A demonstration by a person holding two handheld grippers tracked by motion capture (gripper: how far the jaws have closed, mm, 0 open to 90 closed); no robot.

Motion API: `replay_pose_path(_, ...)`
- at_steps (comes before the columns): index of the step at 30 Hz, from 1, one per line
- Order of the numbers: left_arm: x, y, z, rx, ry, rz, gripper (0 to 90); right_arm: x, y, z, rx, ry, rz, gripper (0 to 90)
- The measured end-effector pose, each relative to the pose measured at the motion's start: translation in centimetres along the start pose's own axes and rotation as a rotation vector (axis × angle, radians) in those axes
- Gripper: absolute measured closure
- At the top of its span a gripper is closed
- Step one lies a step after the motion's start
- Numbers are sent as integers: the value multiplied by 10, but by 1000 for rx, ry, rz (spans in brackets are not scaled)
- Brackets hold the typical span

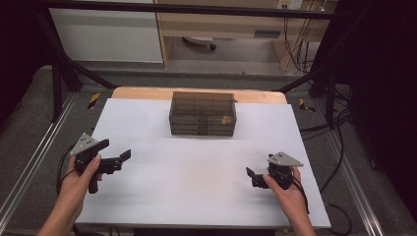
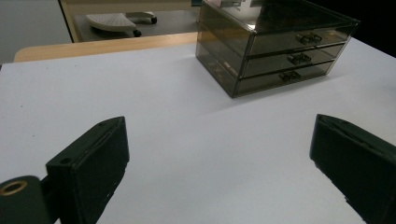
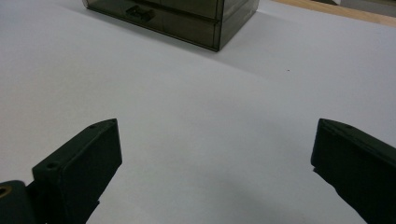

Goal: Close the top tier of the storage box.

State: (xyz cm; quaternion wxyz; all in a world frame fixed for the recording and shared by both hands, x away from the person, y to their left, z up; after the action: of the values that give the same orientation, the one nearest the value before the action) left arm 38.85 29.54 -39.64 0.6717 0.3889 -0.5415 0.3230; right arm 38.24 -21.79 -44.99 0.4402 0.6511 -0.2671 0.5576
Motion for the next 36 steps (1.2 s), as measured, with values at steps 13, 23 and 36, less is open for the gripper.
replay_pose_path(13, -21, 5, 0, -1, 20, -17, 48, -1, -2, -2, 12, 8, -9, 24)
replay_pose_path(23, -22, 7, 12, -26, -6, -28, 48, -2, -2, 2, 9, -2, -9, 24)
replay_pose_path(36, -35, -8, 39, -84, -43, -75, 50, -2, 1, 6, 6, 0, -8, 24)
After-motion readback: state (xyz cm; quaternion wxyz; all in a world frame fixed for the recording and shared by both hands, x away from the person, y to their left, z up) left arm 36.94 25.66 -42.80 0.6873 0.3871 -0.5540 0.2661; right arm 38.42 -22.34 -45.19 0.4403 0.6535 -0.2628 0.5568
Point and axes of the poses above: each handheld gripper's, and its own axes: y roughly backward along the jaws, x roughly out of its top, z roughly to its right, the point moved 3 cm from there along -y, roughly forward along the jaws, and after that the axes turned 15 degrees about z, right-handed, at the moved point
